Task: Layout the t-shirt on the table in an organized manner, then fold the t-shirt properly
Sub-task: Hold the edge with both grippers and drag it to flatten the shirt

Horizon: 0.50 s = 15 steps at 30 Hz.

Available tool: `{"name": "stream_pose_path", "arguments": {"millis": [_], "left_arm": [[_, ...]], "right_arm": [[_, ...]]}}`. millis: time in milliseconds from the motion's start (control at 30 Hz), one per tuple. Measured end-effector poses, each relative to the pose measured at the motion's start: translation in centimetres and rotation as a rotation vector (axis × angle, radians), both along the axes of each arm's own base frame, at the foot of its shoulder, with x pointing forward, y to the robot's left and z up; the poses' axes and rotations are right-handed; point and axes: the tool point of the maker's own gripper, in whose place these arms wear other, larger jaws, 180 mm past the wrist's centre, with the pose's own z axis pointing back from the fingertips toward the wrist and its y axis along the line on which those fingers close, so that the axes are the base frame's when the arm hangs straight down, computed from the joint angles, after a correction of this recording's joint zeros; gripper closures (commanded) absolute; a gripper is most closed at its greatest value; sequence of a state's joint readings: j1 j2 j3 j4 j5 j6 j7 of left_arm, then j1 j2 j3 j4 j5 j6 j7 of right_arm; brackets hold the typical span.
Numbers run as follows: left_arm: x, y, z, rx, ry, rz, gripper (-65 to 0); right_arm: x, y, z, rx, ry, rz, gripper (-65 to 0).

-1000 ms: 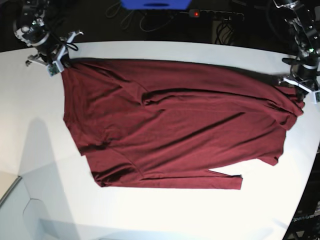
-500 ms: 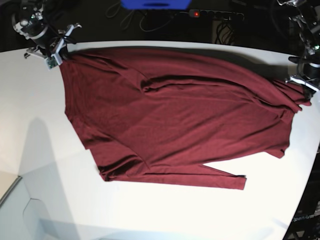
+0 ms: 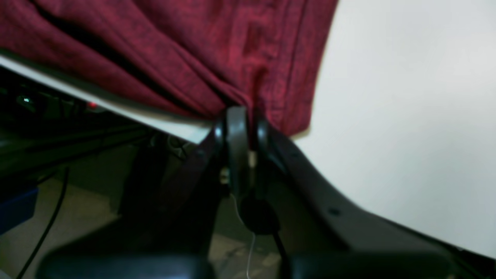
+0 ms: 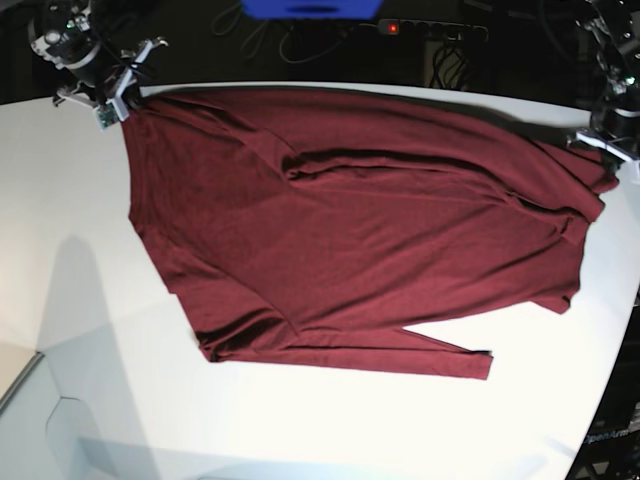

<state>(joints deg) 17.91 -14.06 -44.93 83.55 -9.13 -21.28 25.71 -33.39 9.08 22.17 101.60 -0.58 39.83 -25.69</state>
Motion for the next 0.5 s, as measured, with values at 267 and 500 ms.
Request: {"name": "stream_pose_path", "arguments": {"millis": [267,500], "left_arm": [[-0.7,0.1,-1.6,-0.033,0.028,0.022,-0.1],[-0.9,0.1,-2.1,-0.041,0.038,0.028,-0.6]], "right_arm": [[-0.1,0.4,-0.1,0.011,0.0,-0.008,0.0],[-0.1,0.4,-0.1,0.013,-0.001,-0.009,0.0]]}}
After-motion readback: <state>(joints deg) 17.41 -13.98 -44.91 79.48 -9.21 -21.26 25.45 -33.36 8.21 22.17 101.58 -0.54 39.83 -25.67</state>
